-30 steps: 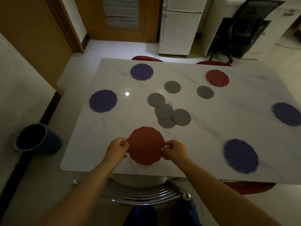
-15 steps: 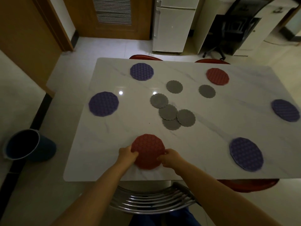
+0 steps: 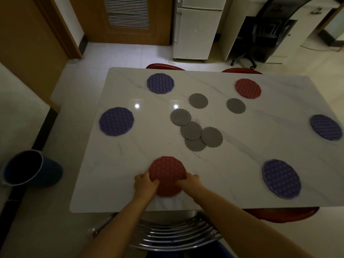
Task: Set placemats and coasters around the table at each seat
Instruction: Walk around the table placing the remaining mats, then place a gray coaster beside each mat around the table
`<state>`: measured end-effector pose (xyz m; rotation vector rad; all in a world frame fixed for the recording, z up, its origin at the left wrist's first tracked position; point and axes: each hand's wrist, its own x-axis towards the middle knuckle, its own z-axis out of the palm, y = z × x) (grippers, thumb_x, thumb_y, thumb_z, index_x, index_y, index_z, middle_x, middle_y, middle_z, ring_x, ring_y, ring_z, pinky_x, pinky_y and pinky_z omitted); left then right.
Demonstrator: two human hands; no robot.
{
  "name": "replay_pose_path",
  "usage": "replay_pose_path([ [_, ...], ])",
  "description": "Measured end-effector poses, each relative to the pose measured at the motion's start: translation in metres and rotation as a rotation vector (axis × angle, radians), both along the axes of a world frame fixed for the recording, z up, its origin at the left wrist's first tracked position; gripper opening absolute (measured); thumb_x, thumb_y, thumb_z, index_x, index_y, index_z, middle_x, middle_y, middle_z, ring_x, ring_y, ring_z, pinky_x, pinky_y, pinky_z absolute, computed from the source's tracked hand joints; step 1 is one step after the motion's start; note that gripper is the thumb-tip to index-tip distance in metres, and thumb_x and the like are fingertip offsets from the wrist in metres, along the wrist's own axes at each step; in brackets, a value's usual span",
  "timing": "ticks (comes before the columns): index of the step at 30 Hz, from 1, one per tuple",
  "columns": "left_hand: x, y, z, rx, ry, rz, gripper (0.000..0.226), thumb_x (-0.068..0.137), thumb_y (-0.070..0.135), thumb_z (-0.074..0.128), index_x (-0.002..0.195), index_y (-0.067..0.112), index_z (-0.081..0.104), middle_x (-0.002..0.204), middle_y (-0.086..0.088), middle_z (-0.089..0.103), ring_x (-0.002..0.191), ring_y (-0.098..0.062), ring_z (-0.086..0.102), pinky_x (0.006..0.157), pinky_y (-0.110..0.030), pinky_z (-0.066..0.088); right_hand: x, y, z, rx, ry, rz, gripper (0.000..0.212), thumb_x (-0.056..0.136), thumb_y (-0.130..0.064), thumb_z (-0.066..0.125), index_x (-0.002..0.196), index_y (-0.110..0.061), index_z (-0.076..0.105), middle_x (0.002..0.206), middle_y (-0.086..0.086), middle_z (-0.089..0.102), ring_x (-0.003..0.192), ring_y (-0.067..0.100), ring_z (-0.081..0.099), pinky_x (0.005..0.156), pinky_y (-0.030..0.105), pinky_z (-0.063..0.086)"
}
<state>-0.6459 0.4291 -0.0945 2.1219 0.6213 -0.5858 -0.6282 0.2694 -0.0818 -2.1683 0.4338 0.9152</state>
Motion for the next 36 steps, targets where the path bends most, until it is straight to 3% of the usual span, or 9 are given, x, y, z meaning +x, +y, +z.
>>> replay_pose_path([
  [3,-0.001,0.001,-0.001,0.014,-0.020,0.036,0.045,0.083,0.014,0.061,0.126,0.004,0.057,0.124,-0.029,0.052,0.112,-0.039,0.053,0.099,-0.041,0.044,0.002,0.002,0.004,-0.035,0.025,0.036,0.042,0.086,-0.022,0.048,0.128,-0.015,0.049,0.114,0.015,0.043,0.120,0.037,0.038,0.105,0.037,0.036],
  [6,-0.001,0.004,0.001,0.037,-0.015,0.048,0.041,0.084,0.014,0.060,0.123,0.000,0.057,0.124,-0.030,0.053,0.114,-0.038,0.052,0.098,-0.040,0.043,0.004,-0.002,0.005,-0.010,0.057,0.052,0.043,0.086,-0.025,0.049,0.127,-0.012,0.049,0.116,0.014,0.044,0.120,0.036,0.039,0.103,0.035,0.036],
  [10,0.007,0.001,0.007,0.067,-0.086,0.072,0.053,0.085,0.011,0.062,0.135,0.000,0.047,0.137,-0.029,0.045,0.125,-0.039,0.046,0.106,-0.039,0.036,0.024,-0.027,0.010,-0.029,-0.026,-0.102,0.063,0.084,-0.028,0.058,0.140,-0.008,0.036,0.142,0.015,0.029,0.125,0.034,0.043,0.101,0.038,0.041],
  [14,0.032,-0.020,0.017,0.029,-0.168,0.032,0.049,0.088,0.011,0.059,0.135,0.004,0.048,0.138,-0.024,0.044,0.125,-0.036,0.046,0.108,-0.041,0.035,0.067,-0.085,0.016,-0.110,-0.219,-0.154,0.050,0.086,-0.025,0.058,0.133,-0.011,0.046,0.139,0.013,0.042,0.118,0.031,0.050,0.095,0.036,0.045],
  [18,0.059,-0.056,0.024,-0.094,-0.186,0.012,0.041,0.094,0.013,0.051,0.135,0.012,0.047,0.141,-0.015,0.042,0.125,-0.029,0.046,0.107,-0.037,0.036,0.115,-0.131,0.012,-0.223,-0.267,-0.017,0.043,0.090,-0.024,0.053,0.129,-0.006,0.049,0.129,0.019,0.053,0.114,0.035,0.051,0.097,0.044,0.045],
  [21,0.071,-0.092,0.025,-0.134,-0.164,0.044,0.040,0.095,0.010,0.049,0.135,0.010,0.047,0.141,-0.013,0.044,0.122,-0.028,0.048,0.101,-0.030,0.037,0.145,-0.146,0.004,-0.313,-0.245,0.100,0.050,0.088,-0.030,0.056,0.131,-0.007,0.046,0.129,0.018,0.051,0.117,0.034,0.050,0.098,0.041,0.044],
  [25,0.078,-0.133,0.020,-0.148,-0.150,0.079,0.041,0.095,0.006,0.048,0.136,0.003,0.045,0.140,-0.019,0.044,0.121,-0.034,0.050,0.102,-0.041,0.042,0.166,-0.154,-0.011,-0.342,-0.207,0.122,0.069,0.081,-0.040,0.065,0.136,-0.011,0.036,0.134,0.015,0.039,0.123,0.034,0.040,0.099,0.043,0.040],
  [30,0.086,-0.154,0.012,-0.150,-0.142,0.208,0.037,0.096,0.004,0.043,0.132,0.007,0.049,0.137,-0.014,0.047,0.120,-0.028,0.048,0.096,-0.032,0.040,0.178,-0.154,-0.022,-0.440,-0.217,0.267,0.081,0.075,-0.039,0.070,0.136,-0.007,0.029,0.133,0.014,0.037,0.123,0.032,0.036,0.102,0.038,0.034],
  [36,0.086,-0.171,0.007,-0.200,-0.152,0.332,0.035,0.096,0.002,0.044,0.129,0.007,0.051,0.134,-0.013,0.051,0.118,-0.025,0.050,0.088,-0.024,0.038,0.178,-0.173,-0.021,-0.265,-0.334,0.194,0.052,0.080,-0.026,0.062,0.128,-0.015,0.045,0.129,0.010,0.040,0.119,0.030,0.039,0.099,0.041,0.040],
])
